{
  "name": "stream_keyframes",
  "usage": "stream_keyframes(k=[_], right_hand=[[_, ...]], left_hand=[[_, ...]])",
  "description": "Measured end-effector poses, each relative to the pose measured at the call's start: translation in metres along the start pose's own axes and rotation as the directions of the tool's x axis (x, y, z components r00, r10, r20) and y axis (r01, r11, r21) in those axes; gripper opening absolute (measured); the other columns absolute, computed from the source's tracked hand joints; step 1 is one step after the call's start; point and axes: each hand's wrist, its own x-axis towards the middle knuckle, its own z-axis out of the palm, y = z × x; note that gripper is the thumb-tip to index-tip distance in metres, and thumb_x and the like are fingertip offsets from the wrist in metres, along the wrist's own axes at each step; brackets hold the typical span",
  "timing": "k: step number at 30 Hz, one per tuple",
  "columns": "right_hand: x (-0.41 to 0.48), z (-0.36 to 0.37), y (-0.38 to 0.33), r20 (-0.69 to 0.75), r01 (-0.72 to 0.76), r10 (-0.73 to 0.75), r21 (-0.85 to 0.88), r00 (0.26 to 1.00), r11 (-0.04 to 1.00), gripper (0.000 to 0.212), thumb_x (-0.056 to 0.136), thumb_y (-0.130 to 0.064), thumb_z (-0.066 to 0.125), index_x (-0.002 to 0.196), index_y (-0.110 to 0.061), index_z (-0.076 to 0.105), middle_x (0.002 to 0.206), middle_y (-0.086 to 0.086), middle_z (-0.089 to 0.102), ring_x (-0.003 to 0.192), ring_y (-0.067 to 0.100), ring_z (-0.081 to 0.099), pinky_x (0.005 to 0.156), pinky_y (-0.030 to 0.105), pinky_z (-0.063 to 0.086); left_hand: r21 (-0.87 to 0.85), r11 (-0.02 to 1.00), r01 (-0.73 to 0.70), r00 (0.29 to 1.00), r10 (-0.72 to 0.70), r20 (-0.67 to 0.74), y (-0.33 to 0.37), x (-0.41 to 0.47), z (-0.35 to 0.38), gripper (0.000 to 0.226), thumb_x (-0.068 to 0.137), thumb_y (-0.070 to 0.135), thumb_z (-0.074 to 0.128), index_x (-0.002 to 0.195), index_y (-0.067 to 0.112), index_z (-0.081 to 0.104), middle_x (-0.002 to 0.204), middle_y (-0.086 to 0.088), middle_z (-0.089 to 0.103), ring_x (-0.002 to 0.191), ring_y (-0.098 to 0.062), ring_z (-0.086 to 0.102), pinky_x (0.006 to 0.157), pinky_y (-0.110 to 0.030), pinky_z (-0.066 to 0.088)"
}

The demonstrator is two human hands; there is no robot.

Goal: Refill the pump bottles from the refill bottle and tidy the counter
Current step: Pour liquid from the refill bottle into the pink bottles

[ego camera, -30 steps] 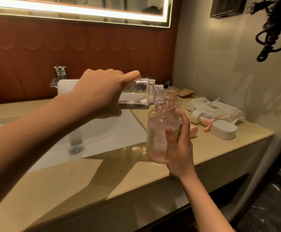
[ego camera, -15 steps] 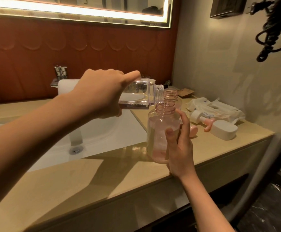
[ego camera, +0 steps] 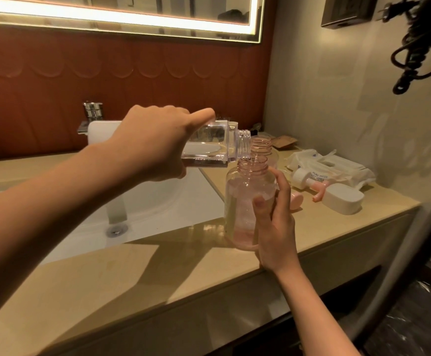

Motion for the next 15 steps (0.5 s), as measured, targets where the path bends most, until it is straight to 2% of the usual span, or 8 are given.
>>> stream_keyframes(k=[5,10,15], right_hand=[[0.0,-0.0003,0.0001,0.001,0.006,-0.006,0.005,1.0,1.0,0.06,0.071,-0.086,0.033,0.126,-0.063,0.023,0.139,-0.005,0.047,0.125,0.015,0.049,0.101,0.049,0.042],[0.001,0.0005,0.0012,0.006,0.015,-0.015,0.025,1.0,1.0,0.069,0.074,-0.083,0.036,0.134,-0.049,0.026,0.142,-0.004,0.044,0.129,0.014,0.045,0.102,0.051,0.04],[0.0006,-0.0003,0.0008,0.011,0.009,-0.009,0.021,1.0,1.0,0.064,0.072,-0.084,0.035,0.13,-0.057,0.026,0.14,-0.008,0.046,0.127,0.011,0.047,0.101,0.047,0.042]], left_hand=[[-0.002,1.0,-0.003,1.0,0.003,-0.008,-0.001,0.0001,0.0015,0.087,0.076,0.033,0.074,0.142,0.027,0.018,0.108,-0.002,0.059,0.085,-0.017,0.055,0.054,-0.022,0.039],[-0.003,1.0,-0.003,1.0,0.003,-0.01,-0.0013,0.0,0.0014,0.087,0.075,0.034,0.075,0.142,0.027,0.019,0.108,-0.002,0.06,0.085,-0.017,0.055,0.053,-0.021,0.038],[0.006,1.0,-0.006,1.0,0.006,-0.012,-0.0011,0.0007,0.0017,0.086,0.075,0.033,0.075,0.141,0.027,0.019,0.108,-0.002,0.06,0.085,-0.018,0.055,0.053,-0.022,0.038]])
